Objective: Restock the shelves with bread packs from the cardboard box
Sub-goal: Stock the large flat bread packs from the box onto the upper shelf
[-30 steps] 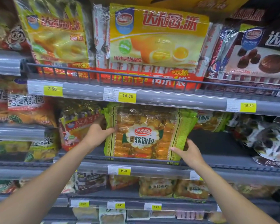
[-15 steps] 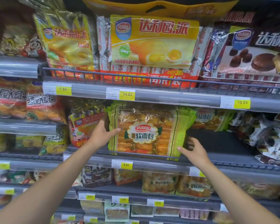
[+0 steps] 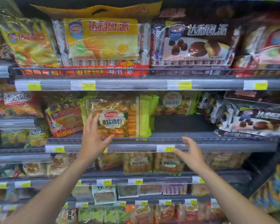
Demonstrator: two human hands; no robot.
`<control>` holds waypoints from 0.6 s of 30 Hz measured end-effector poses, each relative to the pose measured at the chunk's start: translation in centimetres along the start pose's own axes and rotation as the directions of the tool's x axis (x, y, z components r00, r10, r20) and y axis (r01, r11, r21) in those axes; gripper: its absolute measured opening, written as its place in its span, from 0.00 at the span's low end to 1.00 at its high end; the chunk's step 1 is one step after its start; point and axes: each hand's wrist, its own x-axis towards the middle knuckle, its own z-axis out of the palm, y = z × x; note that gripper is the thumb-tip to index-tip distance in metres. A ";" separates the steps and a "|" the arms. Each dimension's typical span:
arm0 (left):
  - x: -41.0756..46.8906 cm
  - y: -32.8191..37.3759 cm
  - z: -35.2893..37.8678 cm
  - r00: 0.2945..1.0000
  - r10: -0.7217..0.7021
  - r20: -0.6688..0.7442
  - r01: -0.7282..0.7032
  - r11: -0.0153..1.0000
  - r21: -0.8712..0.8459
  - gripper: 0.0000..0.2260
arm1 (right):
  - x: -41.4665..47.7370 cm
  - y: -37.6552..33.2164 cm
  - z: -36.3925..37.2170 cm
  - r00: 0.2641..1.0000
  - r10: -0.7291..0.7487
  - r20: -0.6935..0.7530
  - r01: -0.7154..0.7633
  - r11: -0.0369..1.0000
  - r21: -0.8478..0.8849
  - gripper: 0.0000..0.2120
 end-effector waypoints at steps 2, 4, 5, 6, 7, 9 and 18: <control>-2.1 2.4 2.2 0.997 0.060 0.054 -0.060 0.998 0.016 0.43 | -2.0 2.5 -2.4 1.000 0.015 -0.002 -0.015 1.000 -0.016 0.33; -4.1 4.9 4.9 0.986 0.114 0.119 -0.116 0.993 0.012 0.42 | -3.9 5.7 -4.7 0.999 0.036 -0.036 -0.038 0.998 -0.051 0.33; -5.2 6.2 6.4 0.978 0.141 0.156 -0.144 0.989 0.009 0.42 | -5.0 7.4 -5.8 0.997 0.063 -0.044 -0.066 0.996 -0.056 0.33; -6.3 7.7 8.0 0.965 0.173 0.195 -0.178 0.984 0.008 0.41 | -6.4 9.0 -7.1 0.994 0.103 -0.045 -0.106 0.993 -0.060 0.33; -7.5 9.2 9.8 0.949 0.210 0.237 -0.217 0.976 0.005 0.41 | -7.7 10.9 -8.3 0.990 0.131 -0.057 -0.134 0.990 -0.053 0.33; -9.9 12.4 13.5 0.903 0.285 0.322 -0.299 0.954 -0.008 0.40 | -10.5 14.7 -10.9 0.980 0.171 -0.102 -0.176 0.984 -0.042 0.34; -22.3 26.1 28.8 0.523 0.609 0.596 -0.519 0.783 -0.344 0.33 | -27.0 32.7 -20.1 0.729 0.587 -0.353 -0.597 0.797 0.093 0.32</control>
